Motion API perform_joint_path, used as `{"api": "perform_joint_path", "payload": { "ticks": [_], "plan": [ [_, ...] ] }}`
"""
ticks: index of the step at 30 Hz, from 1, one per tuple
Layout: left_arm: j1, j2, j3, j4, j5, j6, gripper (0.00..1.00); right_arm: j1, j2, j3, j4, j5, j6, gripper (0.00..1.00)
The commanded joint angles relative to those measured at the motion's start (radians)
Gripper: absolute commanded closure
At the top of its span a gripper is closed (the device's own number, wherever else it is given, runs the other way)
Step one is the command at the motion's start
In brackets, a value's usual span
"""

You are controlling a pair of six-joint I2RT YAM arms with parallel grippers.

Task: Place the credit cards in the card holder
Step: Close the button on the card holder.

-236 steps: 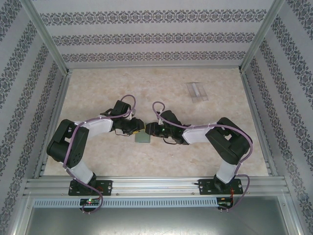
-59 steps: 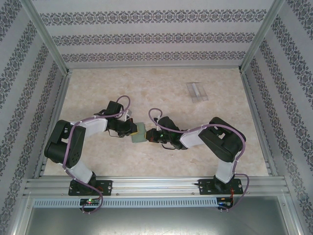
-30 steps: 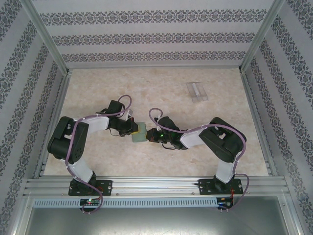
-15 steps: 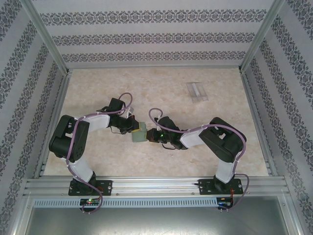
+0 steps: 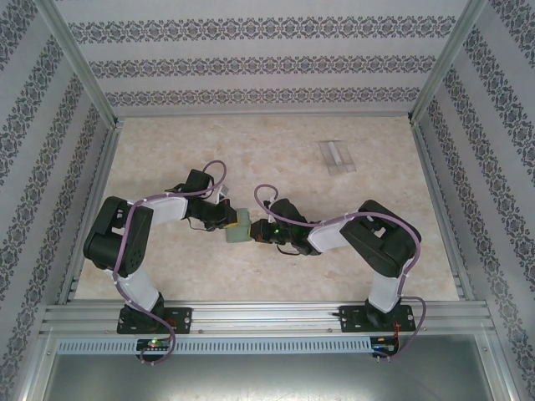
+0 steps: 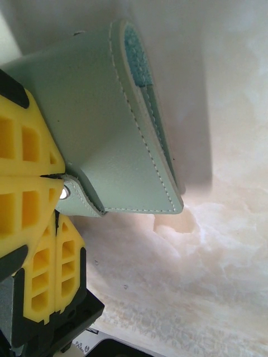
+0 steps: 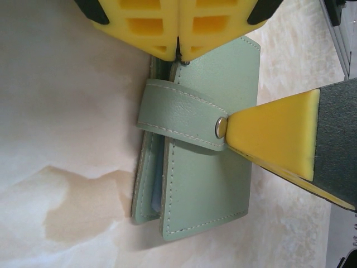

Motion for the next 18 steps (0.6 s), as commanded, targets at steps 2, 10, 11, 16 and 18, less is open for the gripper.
{"api": "perform_joint_path", "payload": {
  "ticks": [2,10,11,16,18],
  "plan": [
    [0.012,0.002,-0.008,-0.016,0.003,0.016,1.0,0.006,-0.012,0.012,-0.061,0.032,-0.015,1.0],
    [0.015,-0.03,-0.021,-0.009,0.0,-0.004,1.0,0.008,-0.017,0.01,-0.067,0.037,-0.016,1.0],
    [0.015,-0.031,-0.016,-0.024,-0.006,0.0,1.0,0.008,-0.016,0.013,-0.067,0.036,-0.016,0.99],
    [0.014,-0.025,-0.009,-0.045,-0.017,-0.007,1.0,0.008,-0.015,0.015,-0.071,0.037,-0.015,0.95],
    [0.014,-0.024,-0.011,-0.041,-0.02,-0.009,1.0,0.008,-0.014,0.016,-0.073,0.038,-0.014,0.95]
  ]
}}
